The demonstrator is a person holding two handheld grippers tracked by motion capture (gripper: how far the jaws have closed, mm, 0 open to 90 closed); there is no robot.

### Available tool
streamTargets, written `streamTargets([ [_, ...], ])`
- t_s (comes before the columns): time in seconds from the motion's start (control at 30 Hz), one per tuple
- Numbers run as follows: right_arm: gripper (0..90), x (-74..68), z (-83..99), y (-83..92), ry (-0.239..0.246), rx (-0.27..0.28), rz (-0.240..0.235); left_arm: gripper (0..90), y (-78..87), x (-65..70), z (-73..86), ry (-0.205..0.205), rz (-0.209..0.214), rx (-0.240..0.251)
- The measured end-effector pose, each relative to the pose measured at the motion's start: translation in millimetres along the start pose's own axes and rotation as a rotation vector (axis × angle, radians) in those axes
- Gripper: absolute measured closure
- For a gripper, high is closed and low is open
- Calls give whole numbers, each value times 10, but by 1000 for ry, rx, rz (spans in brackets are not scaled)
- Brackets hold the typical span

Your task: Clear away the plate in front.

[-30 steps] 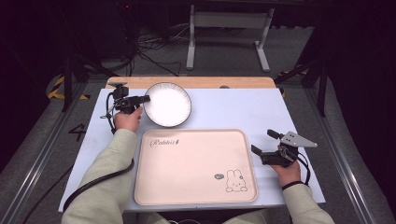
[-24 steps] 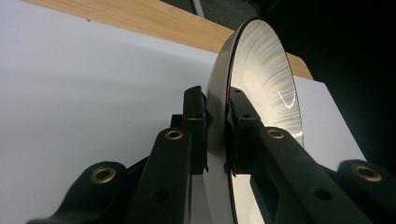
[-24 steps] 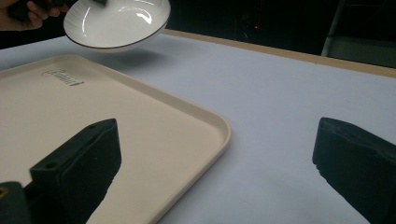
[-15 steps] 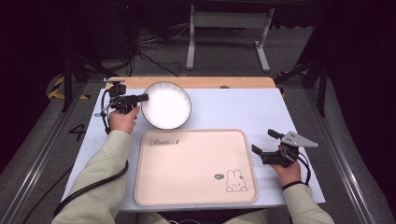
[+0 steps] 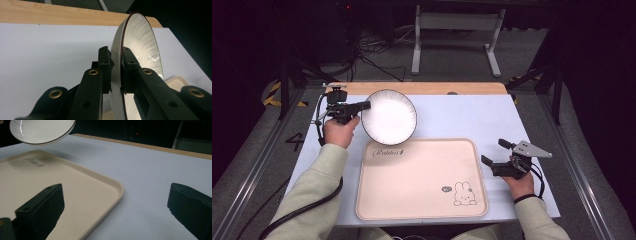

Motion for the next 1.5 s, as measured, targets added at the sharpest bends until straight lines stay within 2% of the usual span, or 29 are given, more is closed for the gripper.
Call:
streamTargets([
  [0.23, 15, 0, -1, 1, 0, 1, -4, 810, 34, 190, 31, -52, 38, -27],
  [0.53, 15, -2, 0, 2, -4, 0, -7, 810, 110, 423, 95, -134, 39, -62],
  [0.63, 15, -2, 1, 1, -5, -1, -6, 809, 129, 490, 118, -149, 52, -72],
  [0.87, 15, 3, 2, 0, -2, -2, -5, 810, 149, 690, 189, -212, 89, -99],
  [1.03, 15, 3, 2, 1, -3, -2, -7, 809, 144, 794, 238, -228, 121, -114],
  [1.27, 15, -2, 2, 1, -7, -1, -9, 809, 148, 874, 297, -242, 152, -125],
  [1.5, 15, -5, 3, -2, -6, -3, -13, 809, 92, 954, 389, -254, 205, -149],
])
Point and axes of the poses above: each handheld gripper's, and its own axes: y roughly backward along the jaws, z roughly out of its underside, x roughly to its right, the point moved 6 cm from there along -y, roughly forward along the jaws, and after that the axes turned 12 degrees about -x, right-handed, at the moved point
